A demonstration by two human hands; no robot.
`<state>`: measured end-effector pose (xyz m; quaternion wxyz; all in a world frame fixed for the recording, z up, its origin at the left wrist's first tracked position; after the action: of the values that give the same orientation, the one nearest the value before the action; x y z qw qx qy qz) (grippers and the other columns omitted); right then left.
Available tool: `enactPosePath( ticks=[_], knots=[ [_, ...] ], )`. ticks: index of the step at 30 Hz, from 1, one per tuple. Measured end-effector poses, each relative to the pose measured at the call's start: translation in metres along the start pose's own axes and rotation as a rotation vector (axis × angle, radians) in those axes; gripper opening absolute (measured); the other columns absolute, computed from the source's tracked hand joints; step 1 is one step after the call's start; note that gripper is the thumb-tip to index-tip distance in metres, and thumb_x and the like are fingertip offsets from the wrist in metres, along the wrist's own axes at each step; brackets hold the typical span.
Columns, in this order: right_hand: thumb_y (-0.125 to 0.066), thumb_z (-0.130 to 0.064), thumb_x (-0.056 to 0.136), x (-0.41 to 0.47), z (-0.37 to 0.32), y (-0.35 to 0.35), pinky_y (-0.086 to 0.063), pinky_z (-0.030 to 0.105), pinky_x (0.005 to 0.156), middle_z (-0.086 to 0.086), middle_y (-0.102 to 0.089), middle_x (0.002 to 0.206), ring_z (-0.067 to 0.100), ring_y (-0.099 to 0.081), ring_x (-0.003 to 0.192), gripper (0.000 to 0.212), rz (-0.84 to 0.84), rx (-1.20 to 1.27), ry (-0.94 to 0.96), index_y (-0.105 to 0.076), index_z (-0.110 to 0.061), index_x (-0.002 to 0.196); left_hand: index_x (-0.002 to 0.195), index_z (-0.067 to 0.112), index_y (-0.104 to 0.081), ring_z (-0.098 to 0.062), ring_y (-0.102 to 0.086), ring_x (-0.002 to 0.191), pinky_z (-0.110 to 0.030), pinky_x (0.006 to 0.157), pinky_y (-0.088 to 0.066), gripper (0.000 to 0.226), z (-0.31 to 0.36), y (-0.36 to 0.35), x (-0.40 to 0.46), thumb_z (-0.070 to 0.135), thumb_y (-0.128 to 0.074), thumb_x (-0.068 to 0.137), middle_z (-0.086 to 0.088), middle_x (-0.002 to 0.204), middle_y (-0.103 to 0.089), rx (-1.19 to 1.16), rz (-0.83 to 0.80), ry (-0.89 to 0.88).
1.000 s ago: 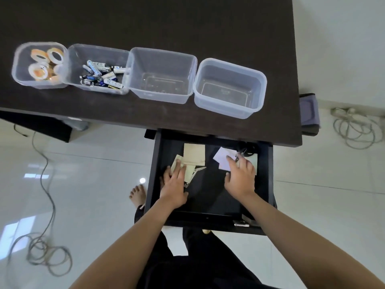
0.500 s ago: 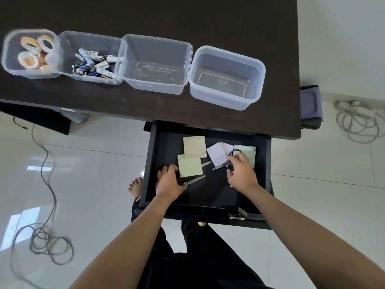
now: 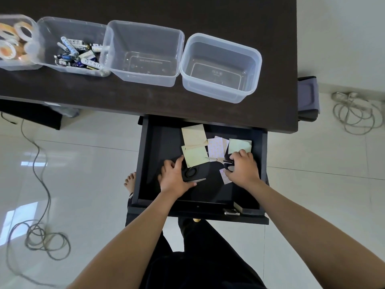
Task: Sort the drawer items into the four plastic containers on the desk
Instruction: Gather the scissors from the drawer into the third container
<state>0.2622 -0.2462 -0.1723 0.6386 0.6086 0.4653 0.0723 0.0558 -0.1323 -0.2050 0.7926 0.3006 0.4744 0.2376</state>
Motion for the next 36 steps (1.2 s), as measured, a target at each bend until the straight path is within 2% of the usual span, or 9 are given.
enactPosePath(
  ticks=[5, 11, 15, 20, 25, 31, 36],
  knots=[
    [-0.067, -0.043, 0.079, -0.013, -0.001, -0.002, -0.042, 0.037, 0.085, 0.004, -0.052, 0.112, 0.027, -0.045, 0.108, 0.045, 0.065, 0.077, 0.007, -0.058, -0.012, 0.110, 0.120, 0.030, -0.040, -0.024, -0.039, 0.114, -0.044, 0.095, -0.037, 0.075, 0.008, 0.002, 0.002, 0.046, -0.082, 0.061, -0.004, 0.122, -0.034, 0.049, 0.029, 0.005],
    [-0.072, -0.037, 0.074, -0.024, -0.008, -0.006, -0.044, 0.038, 0.088, 0.005, -0.054, 0.111, 0.027, -0.048, 0.108, 0.046, 0.073, 0.108, 0.034, -0.058, -0.013, 0.111, 0.108, 0.028, -0.053, -0.024, -0.040, 0.119, -0.040, 0.099, -0.033, 0.043, 0.000, 0.006, 0.001, 0.042, -0.073, 0.073, -0.002, 0.125, -0.037, 0.130, -0.024, -0.102],
    [-0.072, -0.036, 0.074, -0.030, -0.010, -0.007, -0.043, 0.038, 0.089, 0.004, -0.053, 0.112, 0.026, -0.047, 0.109, 0.046, 0.083, 0.115, 0.028, -0.057, -0.014, 0.111, 0.118, 0.026, -0.048, -0.023, -0.040, 0.120, -0.042, 0.102, -0.034, 0.071, 0.008, 0.004, 0.001, 0.061, -0.074, 0.062, -0.001, 0.126, -0.041, 0.139, 0.001, -0.072],
    [-0.073, -0.036, 0.073, -0.039, -0.005, 0.001, -0.043, 0.036, 0.084, 0.004, -0.055, 0.109, 0.025, -0.048, 0.105, 0.043, 0.157, 0.171, -0.011, -0.059, -0.014, 0.106, 0.112, 0.011, -0.041, -0.026, -0.045, 0.113, -0.041, 0.093, -0.040, 0.096, 0.030, -0.003, -0.004, 0.075, -0.073, 0.047, -0.006, 0.119, -0.043, 0.181, 0.124, 0.095],
    [-0.075, -0.042, 0.072, -0.048, 0.005, 0.004, -0.043, 0.031, 0.069, 0.002, -0.056, 0.096, 0.023, -0.050, 0.091, 0.036, 0.263, 0.215, -0.027, -0.059, -0.017, 0.093, 0.115, 0.009, -0.041, -0.028, -0.044, 0.117, -0.042, 0.099, -0.035, 0.090, 0.038, -0.013, -0.003, 0.060, -0.080, 0.052, -0.009, 0.124, -0.043, 0.106, 0.116, 0.186],
    [-0.078, -0.032, 0.069, -0.054, 0.002, 0.003, -0.044, 0.035, 0.074, 0.005, -0.057, 0.102, 0.026, -0.050, 0.096, 0.039, 0.240, 0.244, -0.013, -0.060, -0.013, 0.098, 0.120, 0.012, -0.046, -0.027, -0.046, 0.121, -0.043, 0.103, -0.029, 0.087, 0.038, -0.007, -0.002, 0.056, -0.079, 0.052, -0.006, 0.126, -0.051, 0.089, 0.006, 0.108],
    [-0.078, -0.032, 0.069, -0.053, -0.003, -0.002, -0.045, 0.037, 0.079, 0.005, -0.056, 0.106, 0.026, -0.048, 0.101, 0.042, 0.204, 0.269, -0.023, -0.059, -0.013, 0.102, 0.127, 0.021, -0.050, -0.023, -0.044, 0.122, -0.042, 0.104, -0.029, 0.082, 0.042, 0.003, -0.009, 0.051, -0.081, 0.058, -0.003, 0.128, -0.047, 0.169, -0.140, -0.084]
  ],
)
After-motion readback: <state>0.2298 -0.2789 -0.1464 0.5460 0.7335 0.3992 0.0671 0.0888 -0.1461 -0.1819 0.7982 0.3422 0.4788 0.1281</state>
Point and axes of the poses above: each hand's wrist, its own x-axis towards the middle knuckle, its own y-axis out of the back of the hand, z = x × y, the point moved 8 cm from there along x, towards the middle knuckle
